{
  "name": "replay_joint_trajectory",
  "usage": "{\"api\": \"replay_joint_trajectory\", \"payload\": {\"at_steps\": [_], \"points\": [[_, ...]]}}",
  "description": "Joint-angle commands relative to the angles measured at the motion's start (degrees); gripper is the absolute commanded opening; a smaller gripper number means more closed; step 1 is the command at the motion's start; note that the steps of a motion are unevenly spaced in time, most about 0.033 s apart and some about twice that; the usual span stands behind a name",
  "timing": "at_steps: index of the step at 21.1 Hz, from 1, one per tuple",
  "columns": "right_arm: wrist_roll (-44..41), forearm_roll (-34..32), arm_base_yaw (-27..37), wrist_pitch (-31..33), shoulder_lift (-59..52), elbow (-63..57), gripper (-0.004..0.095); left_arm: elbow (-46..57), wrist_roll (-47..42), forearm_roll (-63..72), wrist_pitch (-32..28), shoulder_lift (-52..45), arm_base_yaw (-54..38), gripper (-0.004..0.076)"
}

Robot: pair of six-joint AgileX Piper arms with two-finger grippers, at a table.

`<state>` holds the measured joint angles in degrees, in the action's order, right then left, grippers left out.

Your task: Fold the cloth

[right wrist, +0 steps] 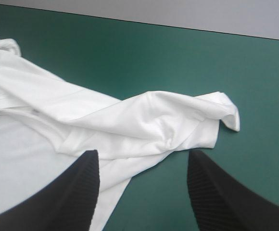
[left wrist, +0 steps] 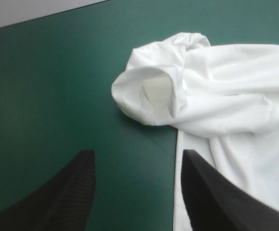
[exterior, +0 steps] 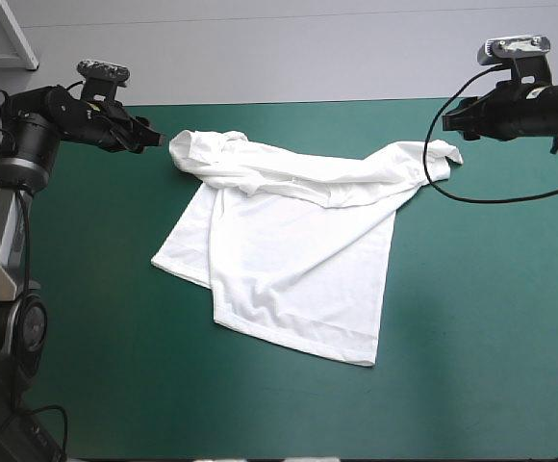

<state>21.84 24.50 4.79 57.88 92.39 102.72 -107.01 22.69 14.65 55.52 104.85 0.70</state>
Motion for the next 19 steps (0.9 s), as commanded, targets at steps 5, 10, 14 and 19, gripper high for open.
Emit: {"api": "replay_joint_trajectory", "payload": {"at_steps": [5, 10, 14, 19], "points": [[-1.5, 10.3, 0.4, 8.4, -10.9, -1.8, 0.0441, 13.1, -4.1, 1.3, 2.1, -9.0, -0.2, 0.0361], [-1.0, 10.4, -2.3, 8.2, -17.4, -13.1, 0.0441, 28.3, -3.9, 1.6, -0.5, -11.1, -0.2, 0.0362], [0.1, 10.4, -4.4, 4.2, -18.5, -23.2, 0.0441, 33.3, -3.1, 3.2, -4.4, -9.2, -0.2, 0.0362], [0.8, 9.9, -4.9, 0.7, -18.5, -28.9, 0.0441, 33.3, -1.2, 3.6, -2.9, -5.6, 0.5, 0.0361]]}}
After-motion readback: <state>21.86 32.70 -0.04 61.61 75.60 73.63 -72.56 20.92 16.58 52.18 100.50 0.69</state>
